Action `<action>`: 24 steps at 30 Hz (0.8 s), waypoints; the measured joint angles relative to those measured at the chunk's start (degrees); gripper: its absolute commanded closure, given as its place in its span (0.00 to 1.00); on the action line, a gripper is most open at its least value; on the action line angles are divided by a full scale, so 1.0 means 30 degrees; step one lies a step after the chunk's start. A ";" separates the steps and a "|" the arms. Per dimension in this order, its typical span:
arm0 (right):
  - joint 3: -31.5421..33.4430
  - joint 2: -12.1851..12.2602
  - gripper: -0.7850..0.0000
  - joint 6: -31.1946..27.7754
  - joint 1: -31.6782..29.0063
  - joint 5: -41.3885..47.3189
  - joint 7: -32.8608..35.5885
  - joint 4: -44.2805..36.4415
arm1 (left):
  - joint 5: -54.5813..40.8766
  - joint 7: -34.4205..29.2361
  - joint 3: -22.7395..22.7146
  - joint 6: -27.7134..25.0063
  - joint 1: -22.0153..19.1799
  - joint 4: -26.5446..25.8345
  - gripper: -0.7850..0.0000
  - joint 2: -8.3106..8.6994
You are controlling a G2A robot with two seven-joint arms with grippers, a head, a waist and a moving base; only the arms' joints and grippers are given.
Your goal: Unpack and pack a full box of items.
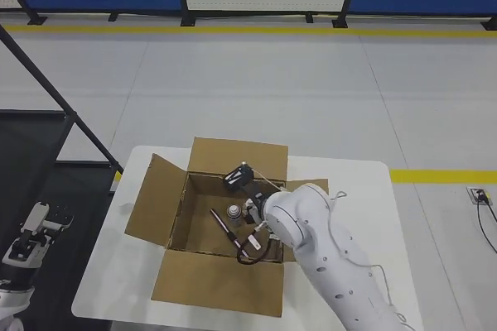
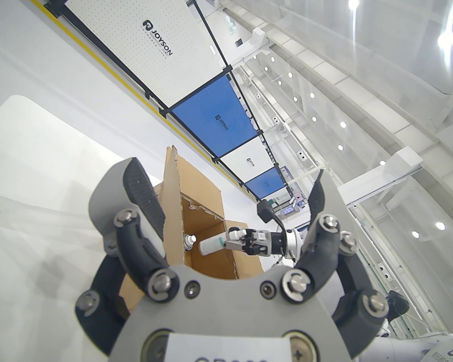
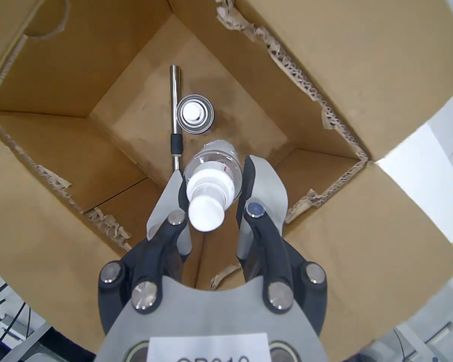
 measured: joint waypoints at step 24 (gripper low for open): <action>-0.1302 -0.0541 0.55 0.1782 0.0484 -0.0277 -0.1293 0.4442 | 0.0000 0.0000 0.0000 0.0000 0.0000 0.0000 0.00 0.0000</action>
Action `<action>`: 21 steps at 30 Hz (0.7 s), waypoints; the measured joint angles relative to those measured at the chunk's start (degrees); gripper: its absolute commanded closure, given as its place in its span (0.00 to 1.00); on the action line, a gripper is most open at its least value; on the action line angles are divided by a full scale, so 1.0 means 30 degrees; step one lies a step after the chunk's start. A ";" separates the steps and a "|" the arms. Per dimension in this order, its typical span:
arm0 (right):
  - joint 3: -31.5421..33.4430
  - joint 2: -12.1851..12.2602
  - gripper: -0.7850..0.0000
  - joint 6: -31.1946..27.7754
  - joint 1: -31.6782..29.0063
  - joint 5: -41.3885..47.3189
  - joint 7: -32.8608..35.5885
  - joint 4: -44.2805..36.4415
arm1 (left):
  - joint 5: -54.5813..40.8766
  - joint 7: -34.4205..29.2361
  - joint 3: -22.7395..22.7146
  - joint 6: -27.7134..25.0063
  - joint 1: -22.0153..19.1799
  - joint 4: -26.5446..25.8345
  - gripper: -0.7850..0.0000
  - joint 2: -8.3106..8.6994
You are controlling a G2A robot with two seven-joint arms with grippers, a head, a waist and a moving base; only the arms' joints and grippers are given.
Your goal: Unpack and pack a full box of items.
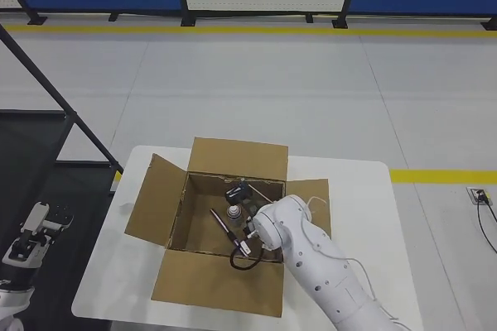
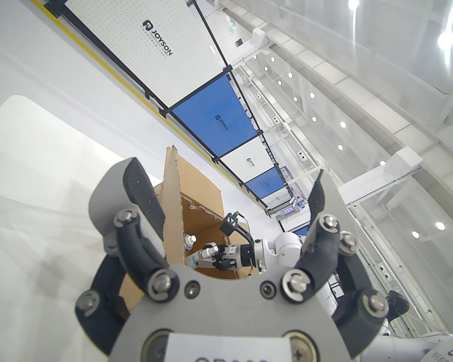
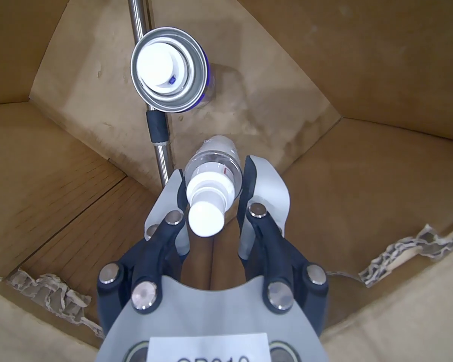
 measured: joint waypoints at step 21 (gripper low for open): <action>0.3451 0.0975 0.00 -0.0244 -0.5272 -0.0558 -0.2933 -1.0580 | 0.1435 0.0213 0.0780 -0.0149 -0.0029 0.0264 0.00 0.0037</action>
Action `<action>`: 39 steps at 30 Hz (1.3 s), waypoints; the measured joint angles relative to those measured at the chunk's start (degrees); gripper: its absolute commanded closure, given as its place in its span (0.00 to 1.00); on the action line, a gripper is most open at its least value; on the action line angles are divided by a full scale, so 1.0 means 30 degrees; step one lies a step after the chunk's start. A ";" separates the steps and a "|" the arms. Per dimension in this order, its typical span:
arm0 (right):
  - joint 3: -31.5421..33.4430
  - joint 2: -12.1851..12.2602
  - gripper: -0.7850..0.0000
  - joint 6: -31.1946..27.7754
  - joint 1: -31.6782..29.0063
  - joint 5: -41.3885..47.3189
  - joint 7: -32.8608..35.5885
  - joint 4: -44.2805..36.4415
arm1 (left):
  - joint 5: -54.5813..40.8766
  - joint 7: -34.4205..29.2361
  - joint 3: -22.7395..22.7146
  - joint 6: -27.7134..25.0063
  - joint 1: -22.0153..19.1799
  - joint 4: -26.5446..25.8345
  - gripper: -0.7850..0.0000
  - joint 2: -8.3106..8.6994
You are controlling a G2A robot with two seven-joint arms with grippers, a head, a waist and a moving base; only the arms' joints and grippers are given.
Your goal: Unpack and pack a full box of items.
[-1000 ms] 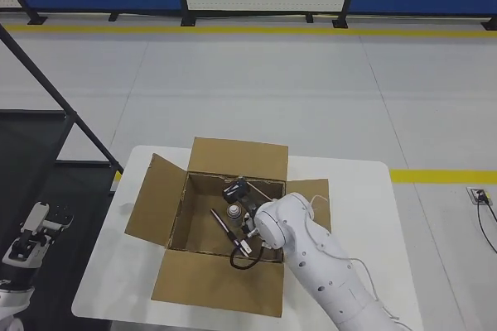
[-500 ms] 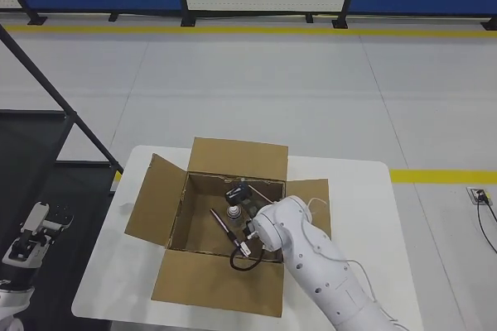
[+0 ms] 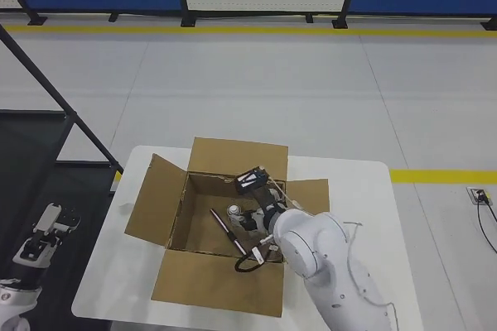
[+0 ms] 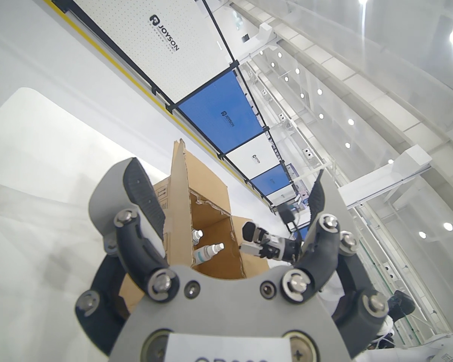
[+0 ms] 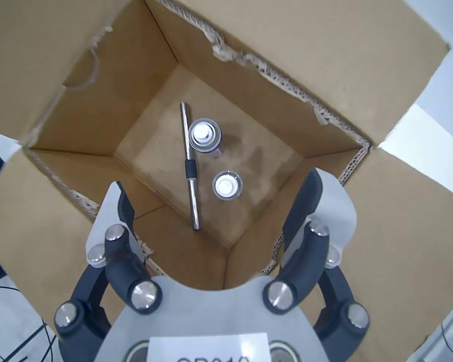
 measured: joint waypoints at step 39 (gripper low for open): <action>1.1266 0.1918 0.00 -0.6707 -0.7611 1.0967 -0.3802 -0.3300 | 0.7821 0.2526 0.8047 -0.0715 -0.0234 -0.1868 0.00 -0.0301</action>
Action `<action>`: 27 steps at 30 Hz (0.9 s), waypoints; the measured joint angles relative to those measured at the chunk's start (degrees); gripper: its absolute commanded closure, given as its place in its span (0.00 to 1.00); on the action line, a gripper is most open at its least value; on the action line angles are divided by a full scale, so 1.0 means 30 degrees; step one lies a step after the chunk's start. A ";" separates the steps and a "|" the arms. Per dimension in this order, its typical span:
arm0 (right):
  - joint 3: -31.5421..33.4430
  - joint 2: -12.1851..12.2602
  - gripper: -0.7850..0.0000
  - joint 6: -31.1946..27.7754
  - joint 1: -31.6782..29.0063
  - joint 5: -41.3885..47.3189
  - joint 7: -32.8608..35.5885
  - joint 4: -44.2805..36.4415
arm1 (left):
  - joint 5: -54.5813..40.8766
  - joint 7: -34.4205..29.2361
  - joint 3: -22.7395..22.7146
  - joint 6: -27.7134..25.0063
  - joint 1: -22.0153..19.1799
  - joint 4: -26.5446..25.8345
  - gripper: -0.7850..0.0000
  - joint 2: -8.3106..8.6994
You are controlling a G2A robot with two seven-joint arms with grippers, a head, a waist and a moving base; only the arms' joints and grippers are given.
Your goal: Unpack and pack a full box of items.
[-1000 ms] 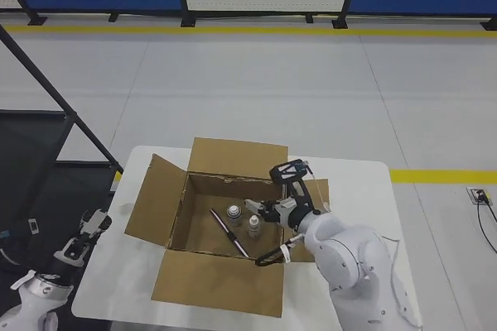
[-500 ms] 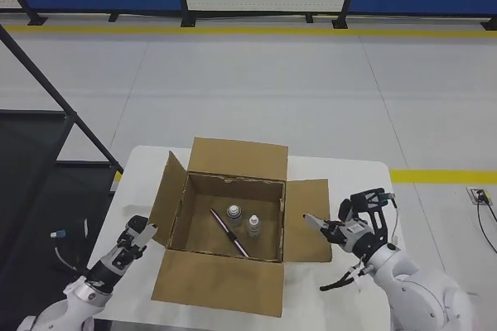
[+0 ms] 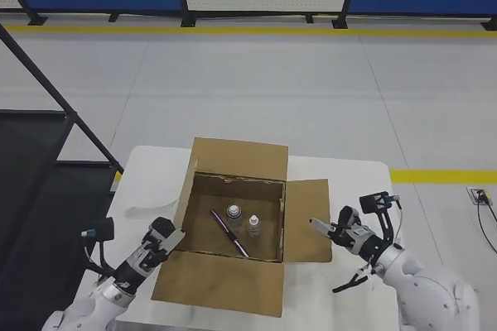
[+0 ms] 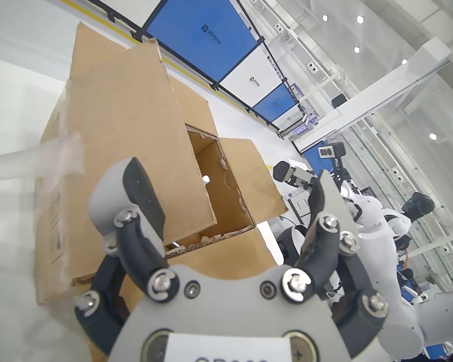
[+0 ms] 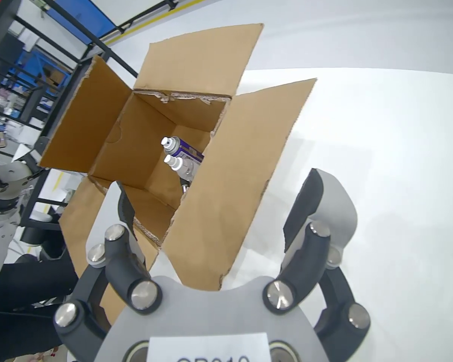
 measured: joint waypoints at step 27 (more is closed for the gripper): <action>-0.3980 0.3417 0.00 -0.3649 0.7727 1.6252 0.7133 0.9599 | 0.0657 -0.0025 0.1798 0.1607 -0.1888 0.1984 0.00 -0.0028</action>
